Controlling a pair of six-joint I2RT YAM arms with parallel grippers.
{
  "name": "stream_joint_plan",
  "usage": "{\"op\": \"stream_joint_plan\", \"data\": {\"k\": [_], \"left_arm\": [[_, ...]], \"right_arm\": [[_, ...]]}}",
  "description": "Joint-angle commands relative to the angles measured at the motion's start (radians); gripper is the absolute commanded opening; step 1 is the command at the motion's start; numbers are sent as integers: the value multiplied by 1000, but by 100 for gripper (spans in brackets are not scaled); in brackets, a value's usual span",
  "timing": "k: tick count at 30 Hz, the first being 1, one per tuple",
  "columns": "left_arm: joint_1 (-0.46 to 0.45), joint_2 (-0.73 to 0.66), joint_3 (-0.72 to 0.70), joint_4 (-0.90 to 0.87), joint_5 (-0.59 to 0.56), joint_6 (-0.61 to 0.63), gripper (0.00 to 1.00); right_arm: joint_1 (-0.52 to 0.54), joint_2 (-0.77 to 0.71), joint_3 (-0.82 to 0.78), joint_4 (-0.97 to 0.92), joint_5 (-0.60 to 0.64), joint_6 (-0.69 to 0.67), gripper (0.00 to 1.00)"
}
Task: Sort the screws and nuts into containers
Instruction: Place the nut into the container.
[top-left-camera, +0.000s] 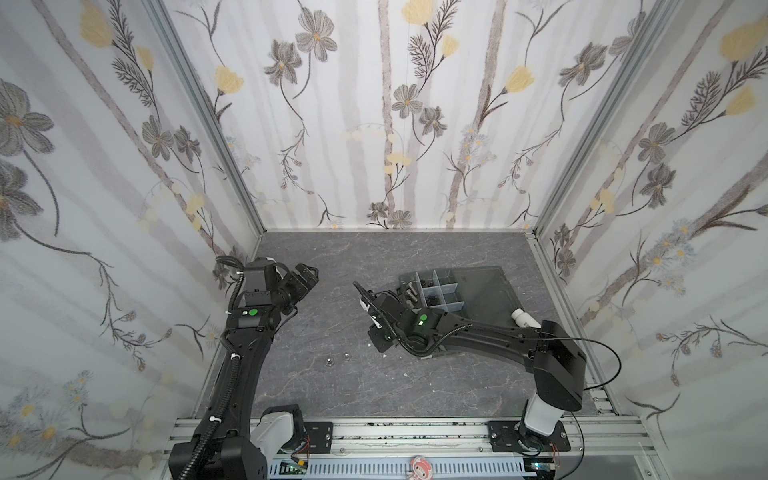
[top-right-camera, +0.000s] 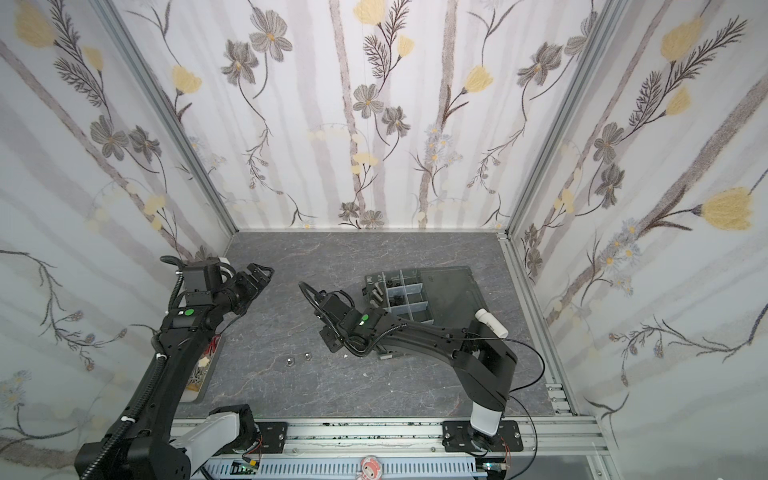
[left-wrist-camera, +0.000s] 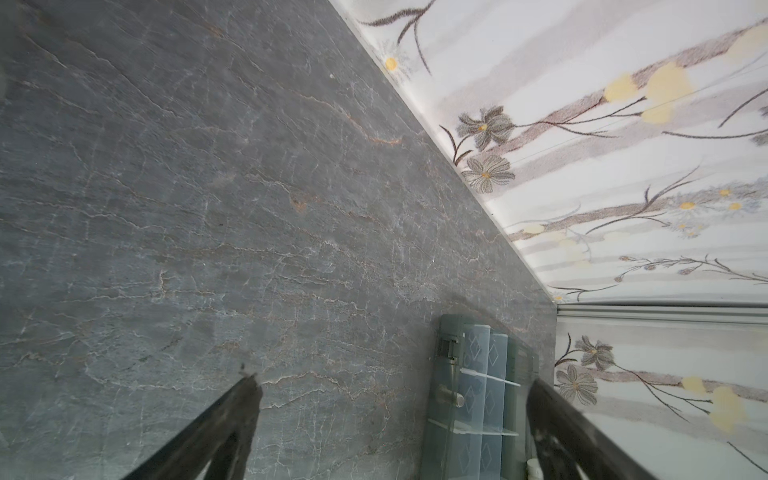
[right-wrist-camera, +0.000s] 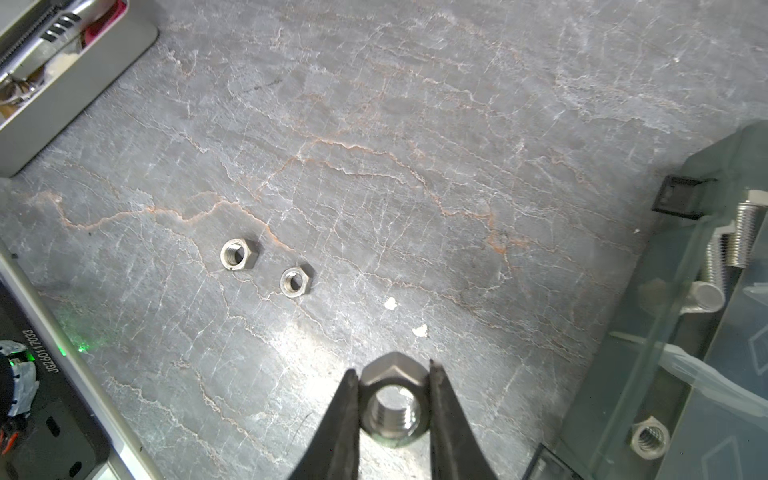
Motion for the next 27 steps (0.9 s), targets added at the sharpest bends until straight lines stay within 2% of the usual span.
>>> {"op": "stream_joint_plan", "data": {"k": [1,9,13,21,27], "left_arm": [[-52,12,25,-19,-83,-36,100],[-233,91,120,-50,-220,-28,100],[-298,135,176,-65,-256,27,100],[-356,161,184,-46,-277,127,100],[-388,162,157,-30,-276,174,100]], "right_arm": [[-20,-50,-38,59,-15,-5,20],[-107,-204,-165,80,-62,-4,20],[-155,-281,-220,69,-39,-2,20],[-252,-383,-317,29,-34,-4,19],[-267,-371,-347,18,-37,-3,20]]}}
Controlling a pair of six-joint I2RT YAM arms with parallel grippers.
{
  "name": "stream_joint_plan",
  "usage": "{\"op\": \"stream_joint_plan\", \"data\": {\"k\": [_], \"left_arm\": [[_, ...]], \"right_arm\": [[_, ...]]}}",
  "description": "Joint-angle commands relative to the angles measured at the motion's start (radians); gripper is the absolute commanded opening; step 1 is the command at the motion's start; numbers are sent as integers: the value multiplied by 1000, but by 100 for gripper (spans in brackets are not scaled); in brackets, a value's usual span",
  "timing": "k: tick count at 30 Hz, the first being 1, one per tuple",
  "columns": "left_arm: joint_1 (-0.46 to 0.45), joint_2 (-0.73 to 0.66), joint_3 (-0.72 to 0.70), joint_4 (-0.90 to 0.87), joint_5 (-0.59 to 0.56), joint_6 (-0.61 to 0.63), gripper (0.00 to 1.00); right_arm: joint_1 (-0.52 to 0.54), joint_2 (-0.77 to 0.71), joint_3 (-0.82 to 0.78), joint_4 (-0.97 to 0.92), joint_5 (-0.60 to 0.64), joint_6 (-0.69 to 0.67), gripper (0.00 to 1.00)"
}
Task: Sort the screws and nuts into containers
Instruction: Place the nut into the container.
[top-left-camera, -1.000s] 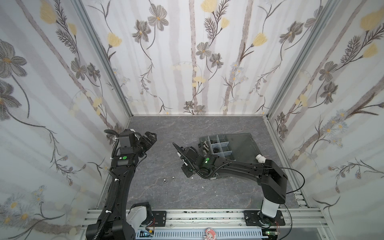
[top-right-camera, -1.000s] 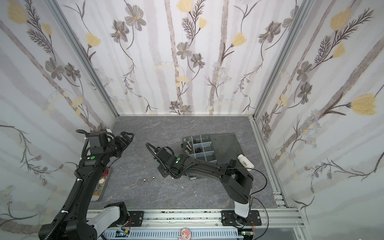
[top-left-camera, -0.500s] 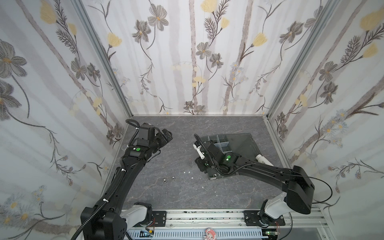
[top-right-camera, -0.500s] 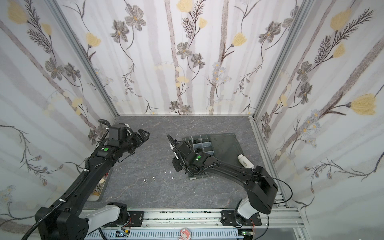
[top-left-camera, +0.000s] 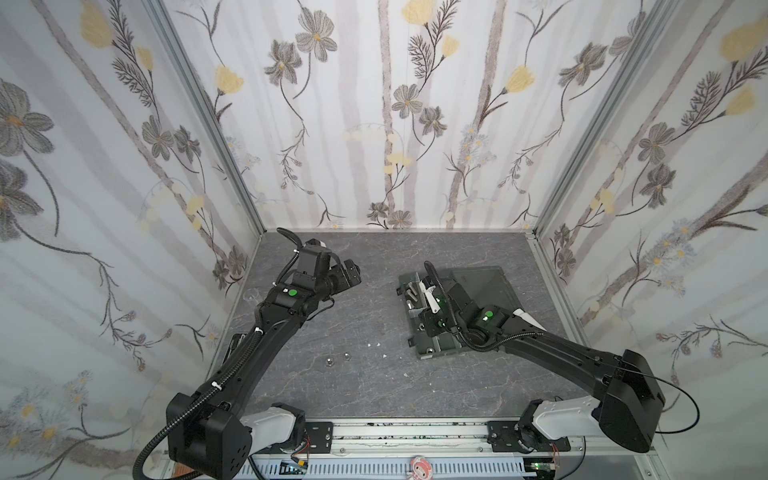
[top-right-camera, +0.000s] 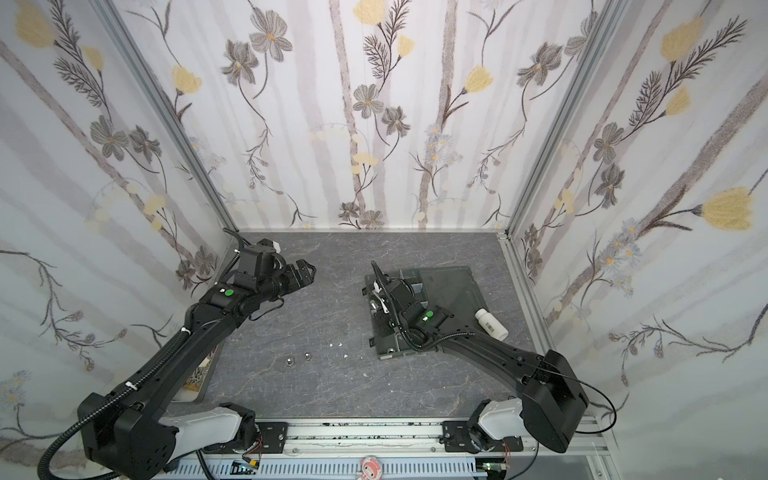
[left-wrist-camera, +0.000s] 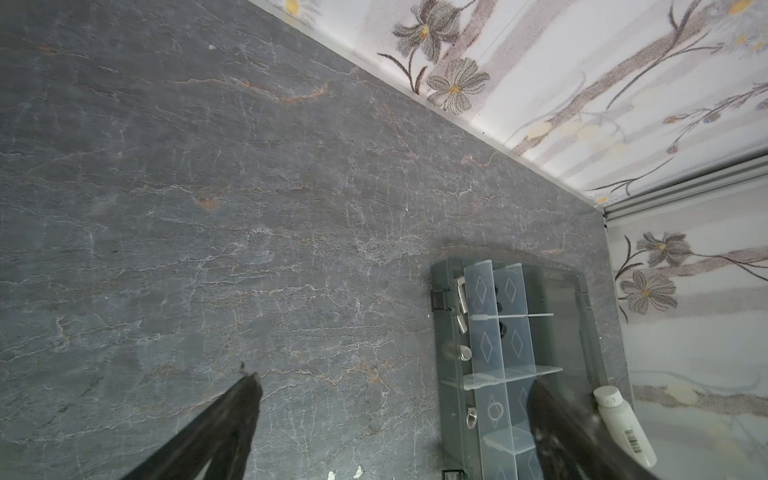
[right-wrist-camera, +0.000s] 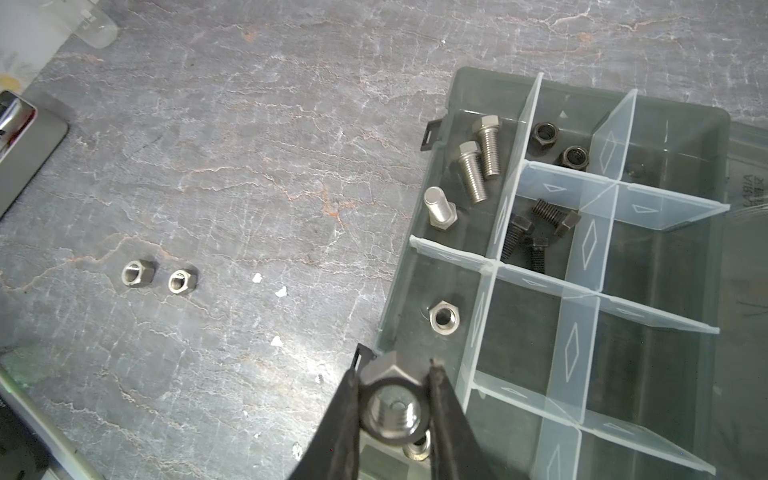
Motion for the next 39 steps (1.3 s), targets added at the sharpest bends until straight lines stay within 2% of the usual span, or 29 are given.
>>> {"op": "stream_joint_plan", "data": {"k": [1,6,14,26,39], "left_arm": [[-4,-2,-18,23,-14,46,100],[-4,-21,-54,35,-11,77,100],[21,-6,-51,45,66,88,100],[46,-39,-111,73,90,86,100],[42,-13,-52,-37,46,164,100]], "right_arm": [[-1,14,-11,-3,1,-3,20],[-54,51,-28,21,-31,-1,19],[-58,115,-19,39,-55,-1,19],[-61,179,-14,63,-69,0,21],[-68,197,-4,68,-79,-6,40]]}}
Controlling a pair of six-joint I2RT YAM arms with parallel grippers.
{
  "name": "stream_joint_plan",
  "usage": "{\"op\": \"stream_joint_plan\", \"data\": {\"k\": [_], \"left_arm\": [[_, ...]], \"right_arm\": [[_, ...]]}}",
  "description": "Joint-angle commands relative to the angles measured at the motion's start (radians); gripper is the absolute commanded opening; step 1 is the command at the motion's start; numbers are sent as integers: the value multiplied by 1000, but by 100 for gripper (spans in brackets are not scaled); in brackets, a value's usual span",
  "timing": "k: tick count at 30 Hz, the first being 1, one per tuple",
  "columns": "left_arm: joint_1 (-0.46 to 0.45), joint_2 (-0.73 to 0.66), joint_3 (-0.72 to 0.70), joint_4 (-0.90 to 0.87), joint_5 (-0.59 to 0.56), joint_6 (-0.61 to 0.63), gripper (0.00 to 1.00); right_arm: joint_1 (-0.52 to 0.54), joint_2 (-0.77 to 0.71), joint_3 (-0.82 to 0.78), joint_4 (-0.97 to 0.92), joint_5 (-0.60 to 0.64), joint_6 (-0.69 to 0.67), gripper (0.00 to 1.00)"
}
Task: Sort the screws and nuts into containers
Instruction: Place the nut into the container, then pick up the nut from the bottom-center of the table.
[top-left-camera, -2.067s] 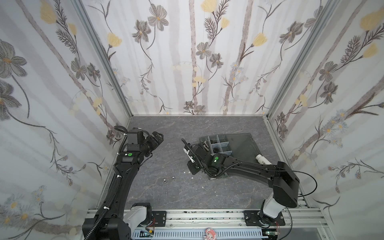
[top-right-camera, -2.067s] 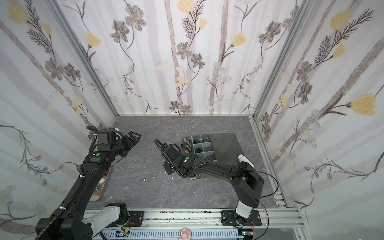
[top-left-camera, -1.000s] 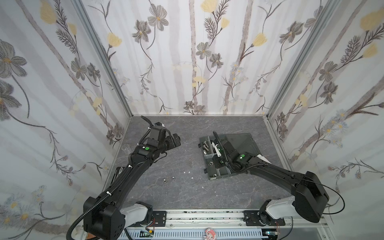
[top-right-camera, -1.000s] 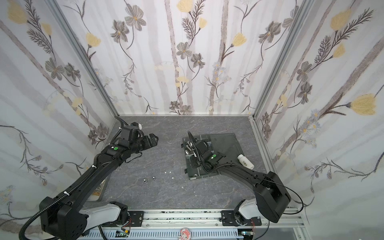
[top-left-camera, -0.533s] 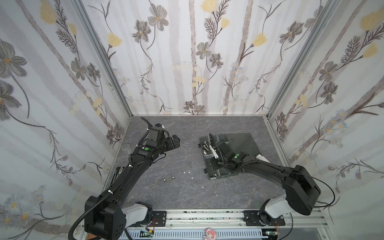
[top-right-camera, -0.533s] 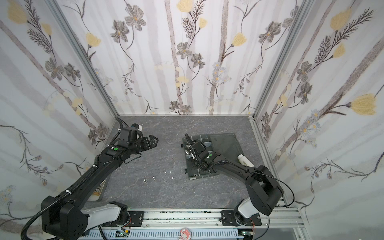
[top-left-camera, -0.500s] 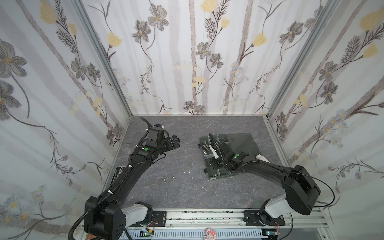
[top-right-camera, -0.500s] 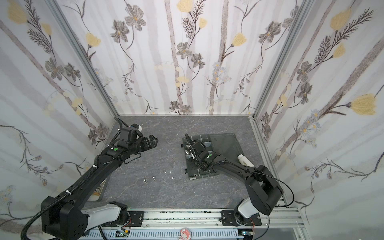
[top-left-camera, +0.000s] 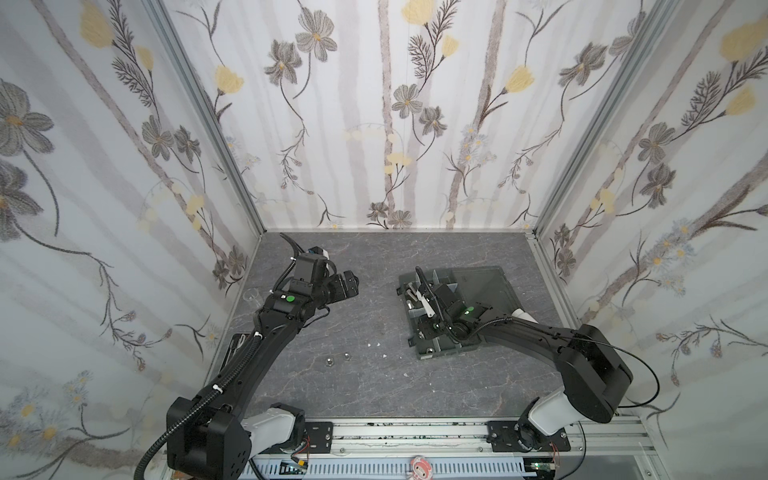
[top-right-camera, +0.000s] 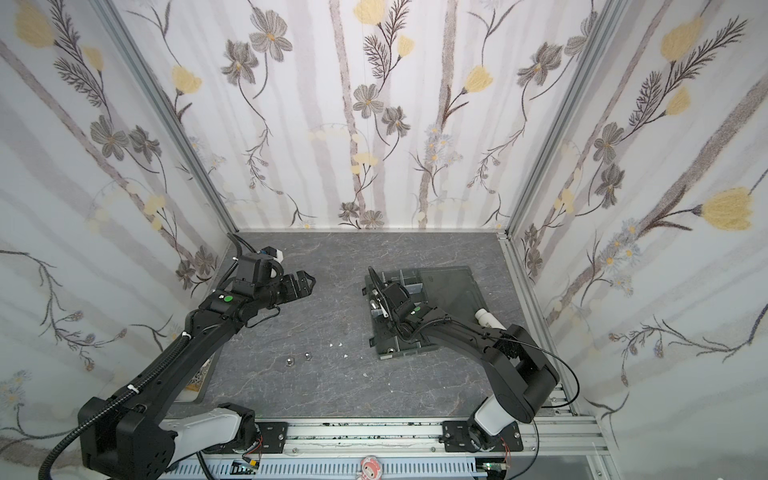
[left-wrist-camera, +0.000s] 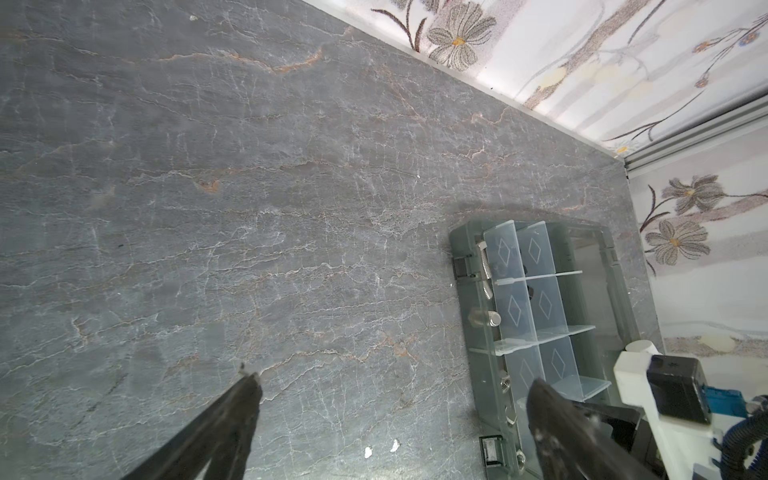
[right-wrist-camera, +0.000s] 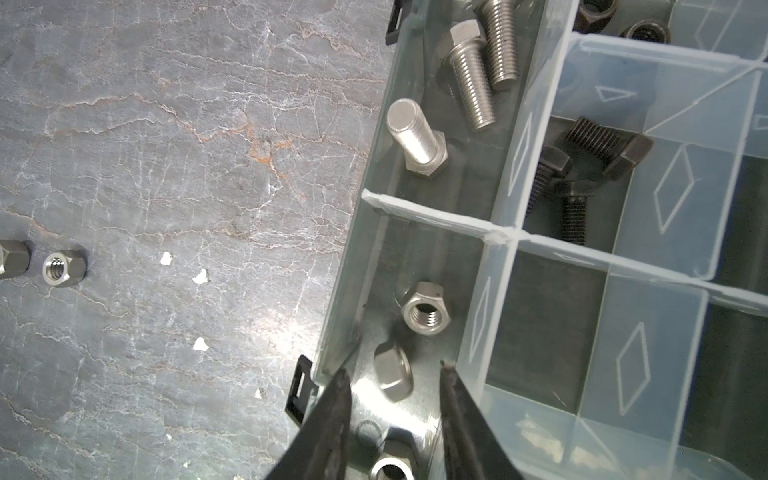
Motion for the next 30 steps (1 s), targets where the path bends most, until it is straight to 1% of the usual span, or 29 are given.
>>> {"op": "stream_joint_plan", "data": {"k": [1,5,13,16,19,24,30], "left_arm": [[0,12,24,-43,-25,36,100],[-24,20,35,-70,-33,44,100],[-89,29,61,-172,-112,62,100],[-109,29,56,-207,-128,63,99],[-128,32,50,-241,-148,61,98],[-169,29,57,-295,-185,47,96],[-196,46,76,-359,-221,34,95]], "right_arm": [[-1,-4,11,21,-5,-6,41],[-3,-24,18,19,-4,-11,45],[-17,-124,-9,50,-42,-20,49],[-34,-177,-36,78,-78,-21,56],[-50,-245,-76,116,-105,-21,69],[-83,-351,-149,199,-135,-3,84],[-122,-420,-197,260,-179,9,96]]}}
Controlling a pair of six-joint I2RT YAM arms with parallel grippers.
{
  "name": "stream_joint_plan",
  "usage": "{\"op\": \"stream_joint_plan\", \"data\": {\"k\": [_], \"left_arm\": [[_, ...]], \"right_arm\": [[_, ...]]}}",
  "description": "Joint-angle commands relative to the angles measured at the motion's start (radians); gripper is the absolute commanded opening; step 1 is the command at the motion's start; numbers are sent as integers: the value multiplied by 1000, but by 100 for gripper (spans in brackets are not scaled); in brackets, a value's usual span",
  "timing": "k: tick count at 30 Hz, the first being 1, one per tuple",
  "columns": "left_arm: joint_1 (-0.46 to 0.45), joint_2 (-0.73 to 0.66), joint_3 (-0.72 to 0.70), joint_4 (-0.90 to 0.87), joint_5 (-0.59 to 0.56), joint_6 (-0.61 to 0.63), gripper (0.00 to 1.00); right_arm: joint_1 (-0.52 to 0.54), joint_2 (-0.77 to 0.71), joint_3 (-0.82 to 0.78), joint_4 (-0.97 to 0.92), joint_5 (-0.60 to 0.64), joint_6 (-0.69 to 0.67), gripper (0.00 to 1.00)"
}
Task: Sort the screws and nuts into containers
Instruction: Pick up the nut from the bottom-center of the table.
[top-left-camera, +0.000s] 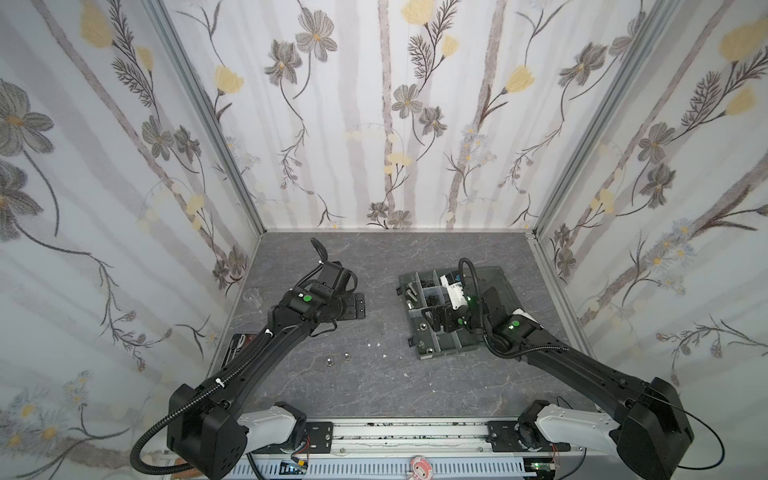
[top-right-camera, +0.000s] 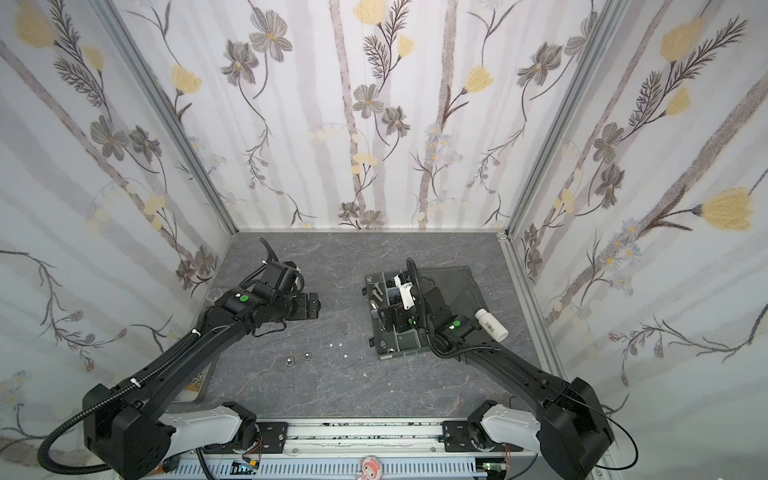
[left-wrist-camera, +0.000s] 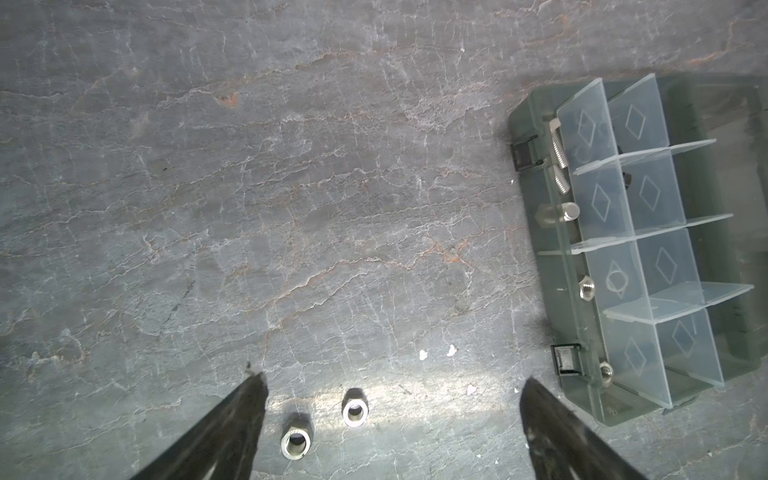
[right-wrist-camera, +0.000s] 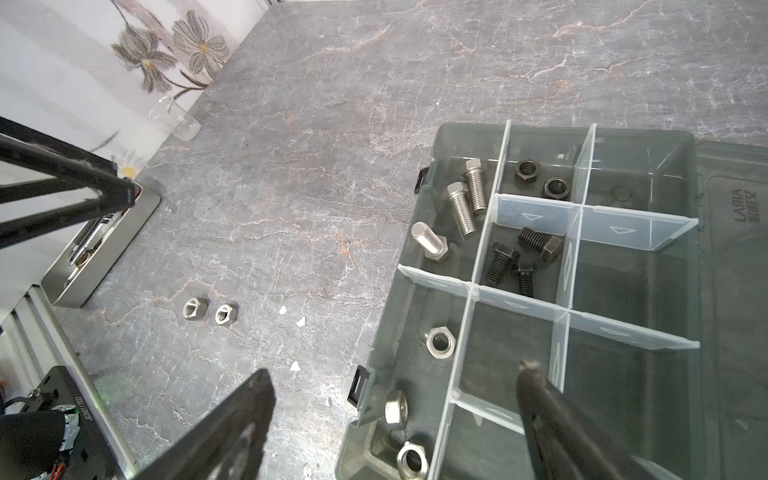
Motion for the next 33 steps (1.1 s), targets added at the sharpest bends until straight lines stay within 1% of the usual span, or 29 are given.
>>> {"op": "stream_joint_plan", "data": {"k": [1,5,7,12,14,18,25,28,31,33], "left_arm": [[-11,6,23,-61,-45,-20,94],[-34,4,23,-100,-70,-43,93],[-49,2,12,-120,-91,-63,91],[-108,2,1,-184,-182,-121,87],[-124,2,-6,-205,-194,-138,85],[-145,-2,-49,-206,-177,-168,77],[-152,-7,-128,-145,-138,-194,55],[-151,-9,-170,-115,-133,-211,52],[-153,-13,-224,-58,-86,-250,52],[-154,-17,-248,-30,-76,-283,53]], "right_arm": [[-16,-45,-39,93,-46,12,99],[-48,-129,-108,168,-63,23,99],[-69,-162,-124,180,-68,29,99],[-92,-206,-161,206,-85,37,99],[-96,-207,-169,213,-90,40,99],[-102,-199,-168,214,-92,41,100],[-111,-209,-174,220,-87,47,100],[-112,-211,-177,223,-85,50,100],[-112,-208,-181,228,-84,51,100],[-114,-204,-183,232,-82,54,100]]}}
